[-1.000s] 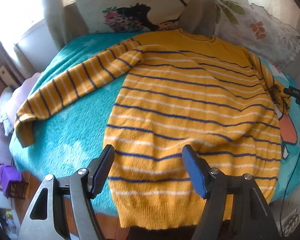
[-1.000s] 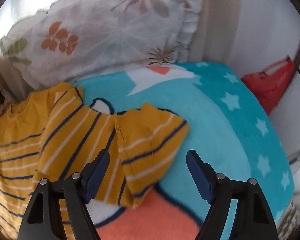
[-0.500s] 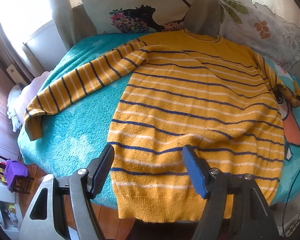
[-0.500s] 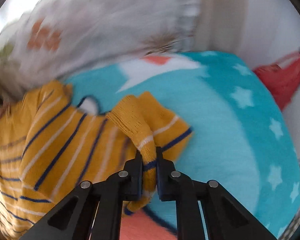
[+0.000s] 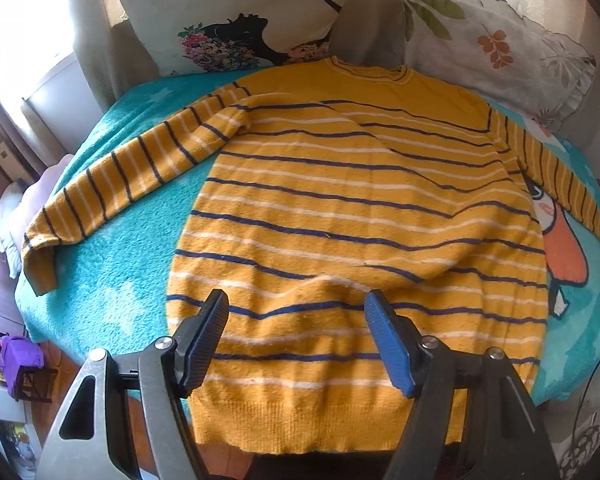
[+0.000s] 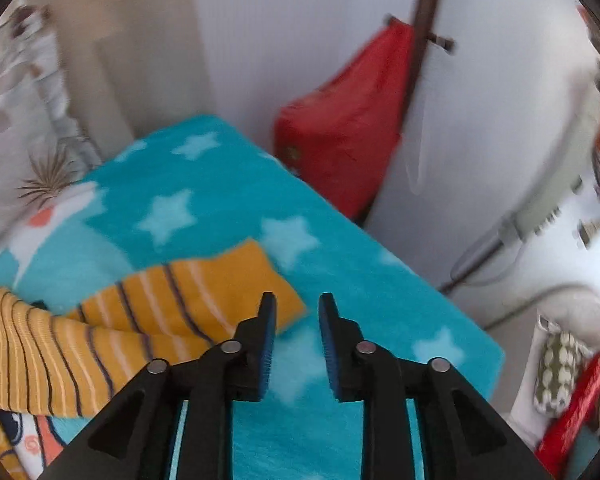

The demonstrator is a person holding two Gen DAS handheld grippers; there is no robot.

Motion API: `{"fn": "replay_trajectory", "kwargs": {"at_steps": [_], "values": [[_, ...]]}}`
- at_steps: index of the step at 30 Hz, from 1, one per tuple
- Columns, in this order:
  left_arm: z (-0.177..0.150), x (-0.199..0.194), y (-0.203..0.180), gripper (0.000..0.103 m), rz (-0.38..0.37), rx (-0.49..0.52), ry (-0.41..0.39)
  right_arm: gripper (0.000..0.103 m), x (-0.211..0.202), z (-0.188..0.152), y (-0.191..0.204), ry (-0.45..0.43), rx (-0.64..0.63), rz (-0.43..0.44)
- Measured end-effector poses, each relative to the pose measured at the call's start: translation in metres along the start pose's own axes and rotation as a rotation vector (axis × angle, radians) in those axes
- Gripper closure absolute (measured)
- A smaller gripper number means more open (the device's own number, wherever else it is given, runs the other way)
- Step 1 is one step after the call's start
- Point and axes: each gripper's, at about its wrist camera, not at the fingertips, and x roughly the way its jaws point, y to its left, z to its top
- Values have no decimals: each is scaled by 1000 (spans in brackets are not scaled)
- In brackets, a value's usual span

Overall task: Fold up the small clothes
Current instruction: 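Pull the held sleeve outward with the right tool and release it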

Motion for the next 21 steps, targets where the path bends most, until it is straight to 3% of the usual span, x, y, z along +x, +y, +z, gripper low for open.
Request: {"fn": "replay_trajectory", "kwargs": {"at_steps": [3,7,9,12,17,19,21], "values": [[-2,2,-2,33,-19,-14,6,78,-29,-16,-1,49,1,144],[-3,4,-7,33,-43,-23,12,59,-85,-39,34,92,-112,366],[-3,3,-11,33,-53,-21,9,55,-119,-50,58,110,-177,485],[-5,1,-14,33,-57,-19,6,42,-156,-63,87,140,-247,590],[-13,-7,-2,33,-20,-32,26,42,-240,-62,132,308,-331,765],[-16,-11,12,33,10,-51,50,40,-286,-53,145,305,-389,848],[-16,-15,24,33,38,-71,71,31,-337,-46,153,227,-447,902]]}}
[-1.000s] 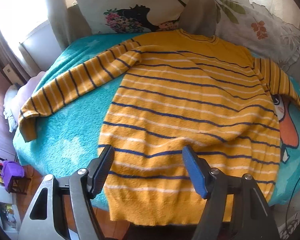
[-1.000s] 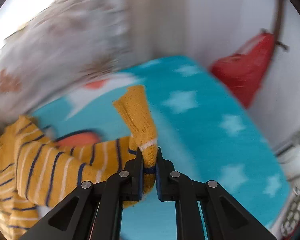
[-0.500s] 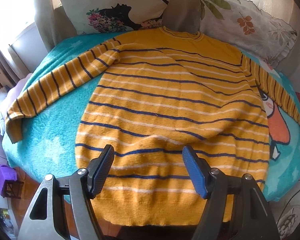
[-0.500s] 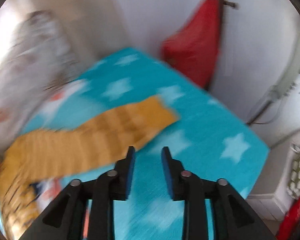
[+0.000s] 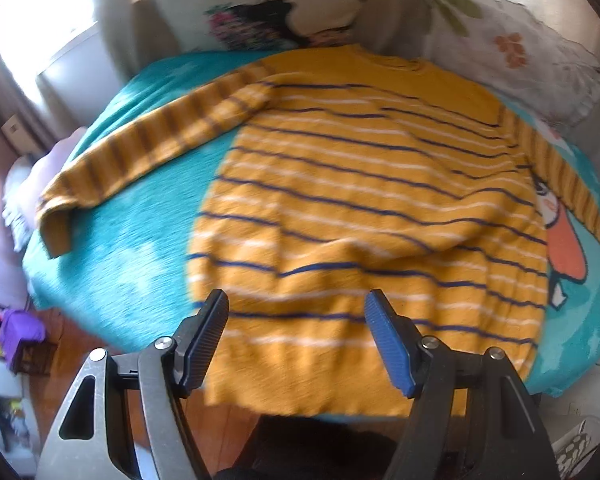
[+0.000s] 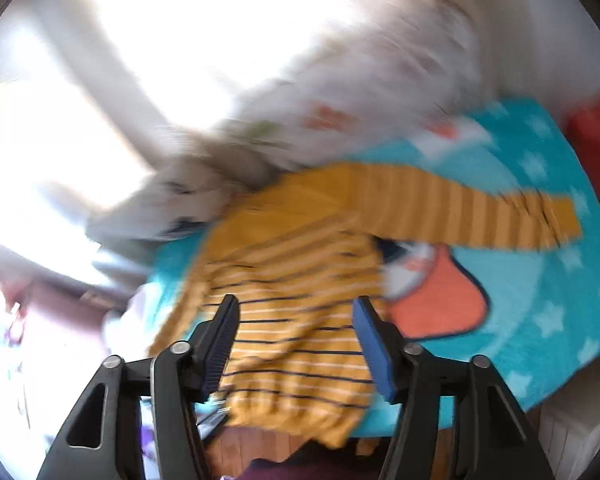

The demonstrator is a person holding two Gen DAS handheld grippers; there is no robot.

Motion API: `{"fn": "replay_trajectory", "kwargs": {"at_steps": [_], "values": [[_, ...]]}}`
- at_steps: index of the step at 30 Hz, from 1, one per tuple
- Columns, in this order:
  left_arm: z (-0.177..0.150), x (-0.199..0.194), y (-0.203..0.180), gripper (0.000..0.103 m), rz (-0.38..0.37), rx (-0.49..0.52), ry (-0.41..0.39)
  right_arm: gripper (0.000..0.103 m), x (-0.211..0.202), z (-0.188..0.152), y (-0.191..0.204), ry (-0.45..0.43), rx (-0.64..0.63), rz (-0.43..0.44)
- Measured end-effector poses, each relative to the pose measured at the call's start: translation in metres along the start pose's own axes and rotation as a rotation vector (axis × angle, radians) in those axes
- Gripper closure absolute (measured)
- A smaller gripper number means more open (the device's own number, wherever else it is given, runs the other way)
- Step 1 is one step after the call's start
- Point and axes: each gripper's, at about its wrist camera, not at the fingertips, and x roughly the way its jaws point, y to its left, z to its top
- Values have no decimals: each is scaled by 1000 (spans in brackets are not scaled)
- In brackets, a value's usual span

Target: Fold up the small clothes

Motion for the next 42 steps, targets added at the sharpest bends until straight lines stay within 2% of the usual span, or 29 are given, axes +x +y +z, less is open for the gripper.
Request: {"fn": "replay_trajectory", "kwargs": {"at_steps": [4,6,8,13,15,16,18,21,26,27,29,33,34,36,37,39,41,42], "values": [[8,-3,22,33,63,-26,38,19,-60,1,80,-168,-235,46],[12,-6,24,33,84,-19,29,15,-65,6,98,-194,-276,32],[19,-10,25,33,83,-2,6,15,-60,13,98,-152,-238,68],[34,-9,21,33,77,58,-5,15,-26,35,102,36,-128,42],[39,-8,22,33,70,72,4,15,-30,41,113,30,-155,37],[40,-8,22,33,69,72,3,15,-40,41,119,-12,-184,48],[45,-5,25,33,70,70,5,13,-45,44,124,-73,-228,-21],[52,5,28,33,55,60,30,13,-37,61,112,-38,-126,5],[57,14,25,33,26,80,45,13,-41,85,118,-81,-89,15],[58,15,25,33,21,83,45,13,-44,83,119,-113,-103,12],[58,16,27,33,7,76,44,13,-39,78,123,-116,-117,-9],[58,16,43,33,8,46,38,13,-12,64,102,20,-18,-60],[57,17,51,33,7,30,38,13,-9,59,101,32,-31,-53],[55,19,64,33,4,4,36,12,-3,45,93,-3,-84,-21],[53,21,71,33,1,-16,36,10,9,34,82,-16,-103,-17],[47,26,85,33,-27,-61,43,10,50,5,48,66,-77,-48],[37,32,97,33,-58,-99,47,20,101,-36,0,176,17,-45],[34,34,99,33,-64,-104,47,32,125,-61,-25,225,71,-53]]}}
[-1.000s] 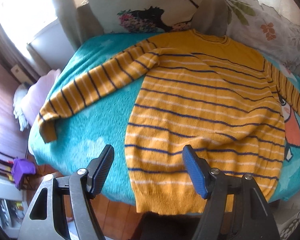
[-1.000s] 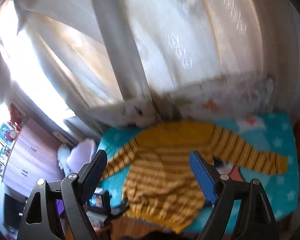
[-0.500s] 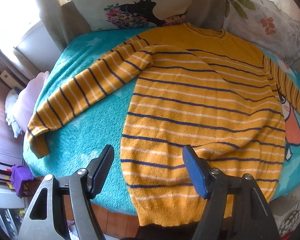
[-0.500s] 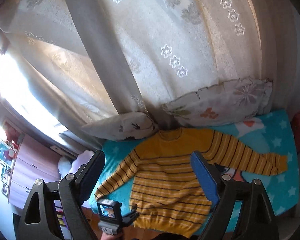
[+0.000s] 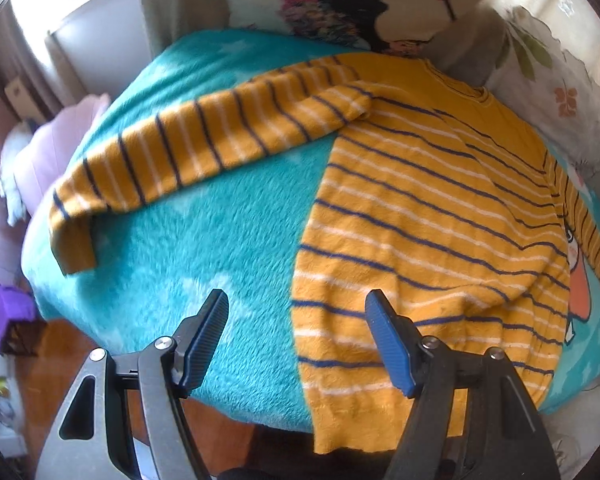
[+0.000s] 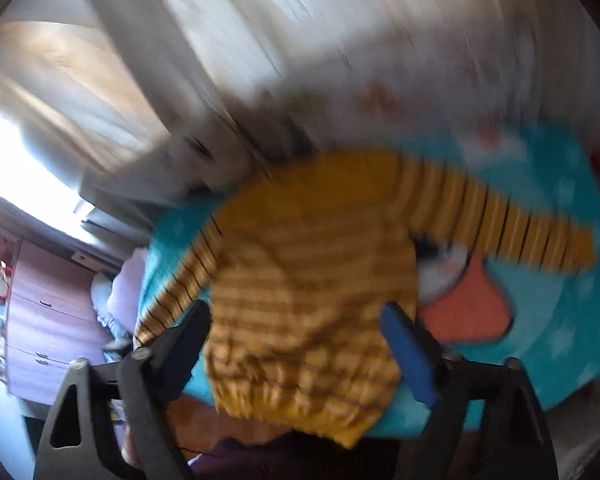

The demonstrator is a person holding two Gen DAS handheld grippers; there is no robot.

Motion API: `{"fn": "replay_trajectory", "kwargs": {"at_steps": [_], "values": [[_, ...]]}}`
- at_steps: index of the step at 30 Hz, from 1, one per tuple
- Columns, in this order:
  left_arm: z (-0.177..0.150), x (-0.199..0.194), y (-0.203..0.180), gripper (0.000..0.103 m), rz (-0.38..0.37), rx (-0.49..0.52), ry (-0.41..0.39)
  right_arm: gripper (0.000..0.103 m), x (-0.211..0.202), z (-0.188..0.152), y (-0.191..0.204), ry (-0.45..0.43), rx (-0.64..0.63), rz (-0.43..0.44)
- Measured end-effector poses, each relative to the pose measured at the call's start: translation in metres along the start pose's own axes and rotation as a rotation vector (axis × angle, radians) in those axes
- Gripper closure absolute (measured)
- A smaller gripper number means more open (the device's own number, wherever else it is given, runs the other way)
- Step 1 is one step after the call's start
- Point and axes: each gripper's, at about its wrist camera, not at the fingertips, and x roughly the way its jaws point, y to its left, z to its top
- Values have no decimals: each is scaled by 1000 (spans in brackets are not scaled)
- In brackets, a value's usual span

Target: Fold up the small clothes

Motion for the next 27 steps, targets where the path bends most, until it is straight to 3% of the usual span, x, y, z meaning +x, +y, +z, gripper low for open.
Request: {"fn": "replay_trajectory", "kwargs": {"at_steps": [1,2,5,8,9,19,20,23,24,25,27], "values": [[-5,3,4,33,-11,-3,1,43,31,-21,-25,58,44,-7],[-11,7,8,33,-20,-3,5,46,51,-37,-44,85,77,-5],[-25,19,11,33,-45,-3,24,48,97,-85,-90,106,149,-46],[-38,33,10,33,-90,-11,56,48,117,-113,-110,95,178,-69],[-41,36,9,33,-101,-11,63,48,112,-116,-108,37,168,-69],[-60,37,-31,33,-168,119,31,48,134,-130,-52,69,64,-68],[-62,37,-36,40,-162,139,27,48,135,-131,-47,60,46,-84],[-64,33,-43,86,-132,165,21,50,137,-134,-40,48,10,-113],[-62,33,-41,90,-141,154,26,60,138,-134,-38,42,3,-129],[-61,33,-38,91,-154,131,34,80,139,-135,-37,43,-7,-144],[-61,32,-32,92,-167,100,48,89,135,-136,-42,47,-2,-126]]}}
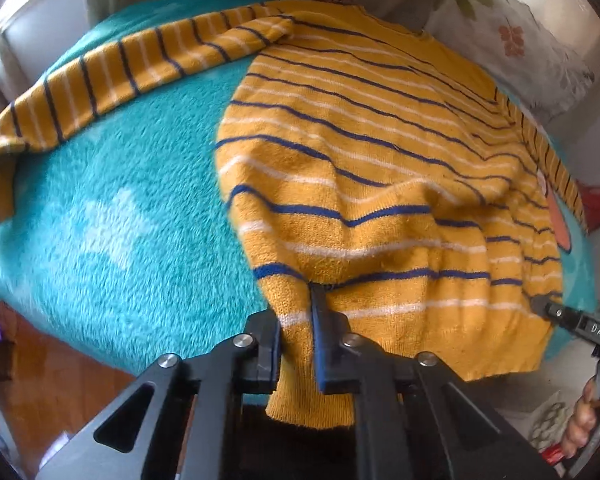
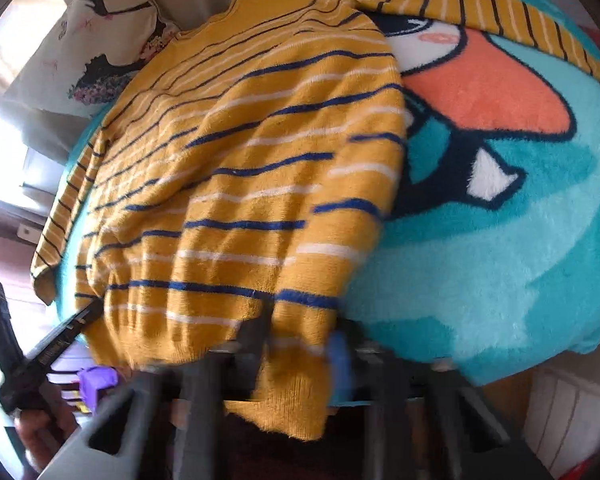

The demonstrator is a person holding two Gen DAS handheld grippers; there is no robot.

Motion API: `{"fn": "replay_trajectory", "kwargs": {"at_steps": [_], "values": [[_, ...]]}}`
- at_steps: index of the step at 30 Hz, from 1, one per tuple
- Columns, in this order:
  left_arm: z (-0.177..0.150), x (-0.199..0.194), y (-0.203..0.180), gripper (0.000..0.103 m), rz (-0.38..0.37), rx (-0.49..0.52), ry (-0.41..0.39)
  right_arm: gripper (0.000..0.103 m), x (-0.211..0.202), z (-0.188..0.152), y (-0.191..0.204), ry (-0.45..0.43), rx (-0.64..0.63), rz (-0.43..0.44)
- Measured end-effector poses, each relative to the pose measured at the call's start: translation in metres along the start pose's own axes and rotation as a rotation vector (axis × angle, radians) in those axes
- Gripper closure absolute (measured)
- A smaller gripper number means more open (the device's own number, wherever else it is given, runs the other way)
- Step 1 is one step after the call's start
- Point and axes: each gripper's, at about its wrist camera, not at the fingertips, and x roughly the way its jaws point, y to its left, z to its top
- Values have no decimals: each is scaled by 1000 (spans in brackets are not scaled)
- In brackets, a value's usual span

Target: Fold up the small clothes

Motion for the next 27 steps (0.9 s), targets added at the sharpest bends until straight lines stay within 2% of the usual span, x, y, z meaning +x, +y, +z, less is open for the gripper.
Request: {"fn": "replay_trajectory", "kwargs": {"at_steps": [7,12,15,19,23,25,26,27], "values": [[-20,-23,0,93,-11,-16,28,92,-31,-21,-42,18,66,45],[-21,-22,-5,92,15,-19,39,92,-31,-33,-69,46,126,82],[-23,-21,-3,92,24,-33,51,92,-31,-35,-69,42,105,91],[-24,-23,2,91,-1,-79,43,92,-33,-35,-61,33,42,51],[-30,-37,18,83,0,-125,11,91,-37,-35,-58,38,4,13],[-32,-46,26,76,16,-143,-14,89,-46,-33,-61,32,5,-27],[-32,-52,33,69,24,-158,-32,89,-51,-32,-63,25,8,-41],[-32,-56,38,66,42,-171,-47,85,-56,-30,-65,15,15,-43]]}}
